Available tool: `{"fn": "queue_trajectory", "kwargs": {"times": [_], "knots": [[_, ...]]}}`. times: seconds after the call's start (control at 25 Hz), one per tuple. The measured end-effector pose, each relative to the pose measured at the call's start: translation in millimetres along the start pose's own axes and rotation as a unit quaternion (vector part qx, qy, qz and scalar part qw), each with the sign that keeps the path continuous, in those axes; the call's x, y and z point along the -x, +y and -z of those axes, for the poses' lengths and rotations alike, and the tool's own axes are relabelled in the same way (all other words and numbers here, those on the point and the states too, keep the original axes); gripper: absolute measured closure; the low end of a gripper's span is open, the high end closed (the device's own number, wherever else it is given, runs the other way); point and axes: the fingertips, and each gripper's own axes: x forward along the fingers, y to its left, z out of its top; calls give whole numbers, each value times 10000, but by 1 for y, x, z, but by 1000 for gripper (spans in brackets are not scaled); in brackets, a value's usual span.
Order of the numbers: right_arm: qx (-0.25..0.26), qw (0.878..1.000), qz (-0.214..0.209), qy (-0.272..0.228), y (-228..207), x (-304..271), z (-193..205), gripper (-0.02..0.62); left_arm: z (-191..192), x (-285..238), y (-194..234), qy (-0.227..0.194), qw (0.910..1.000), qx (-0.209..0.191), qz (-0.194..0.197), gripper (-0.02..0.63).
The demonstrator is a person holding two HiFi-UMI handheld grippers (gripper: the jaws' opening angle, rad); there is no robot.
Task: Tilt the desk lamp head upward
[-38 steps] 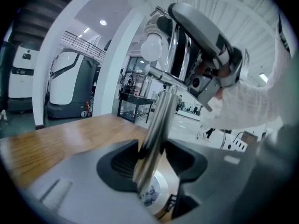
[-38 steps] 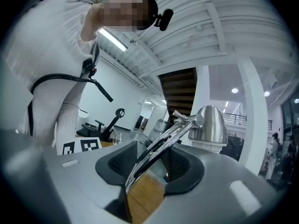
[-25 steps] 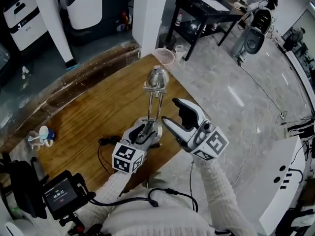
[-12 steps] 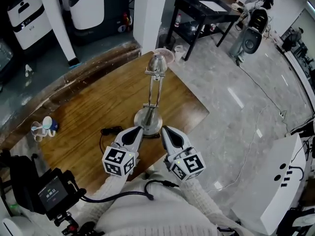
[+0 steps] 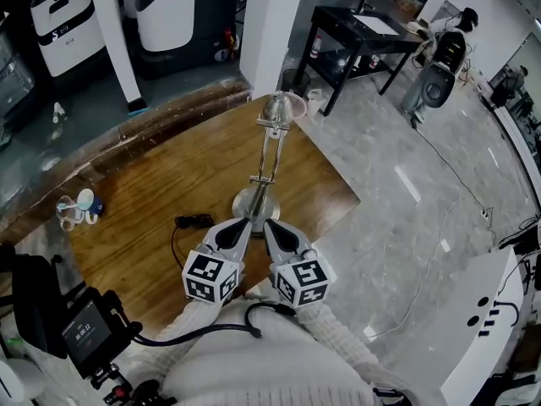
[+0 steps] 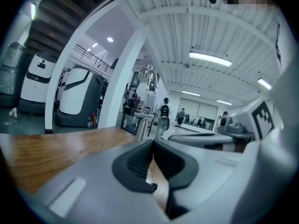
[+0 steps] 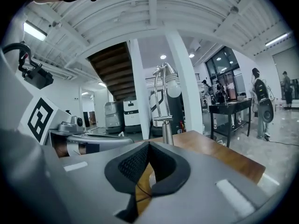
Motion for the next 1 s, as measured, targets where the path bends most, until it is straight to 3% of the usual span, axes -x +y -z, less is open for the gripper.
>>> {"fn": "queue_trajectory", "kwargs": {"times": [1.0], "knots": [[27, 9999, -87, 118, -6, 0, 8, 598, 10, -11, -2, 207, 9998, -28, -75, 598]]}}
